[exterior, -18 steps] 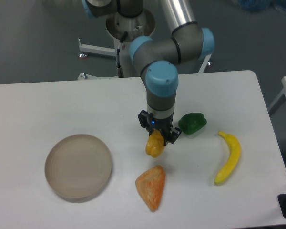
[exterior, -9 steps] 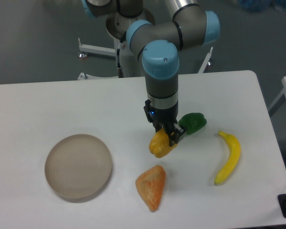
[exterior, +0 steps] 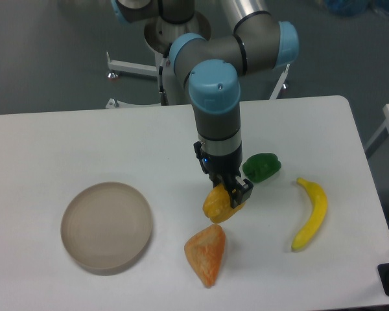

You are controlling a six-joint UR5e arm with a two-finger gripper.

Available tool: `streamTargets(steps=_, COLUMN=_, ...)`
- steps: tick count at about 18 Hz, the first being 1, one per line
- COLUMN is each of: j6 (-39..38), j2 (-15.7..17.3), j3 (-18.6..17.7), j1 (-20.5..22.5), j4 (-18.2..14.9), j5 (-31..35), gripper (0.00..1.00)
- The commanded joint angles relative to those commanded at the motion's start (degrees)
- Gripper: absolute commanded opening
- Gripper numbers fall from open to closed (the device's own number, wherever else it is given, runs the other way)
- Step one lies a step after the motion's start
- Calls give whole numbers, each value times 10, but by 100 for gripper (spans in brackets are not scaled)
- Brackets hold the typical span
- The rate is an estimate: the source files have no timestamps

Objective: Pick up the yellow pepper from the table

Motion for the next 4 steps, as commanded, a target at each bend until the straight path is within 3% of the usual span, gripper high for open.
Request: streamTargets(steps=4, j6=0, j2=-3, j3=0, j1=0, j4=-1, j5=0, gripper=40)
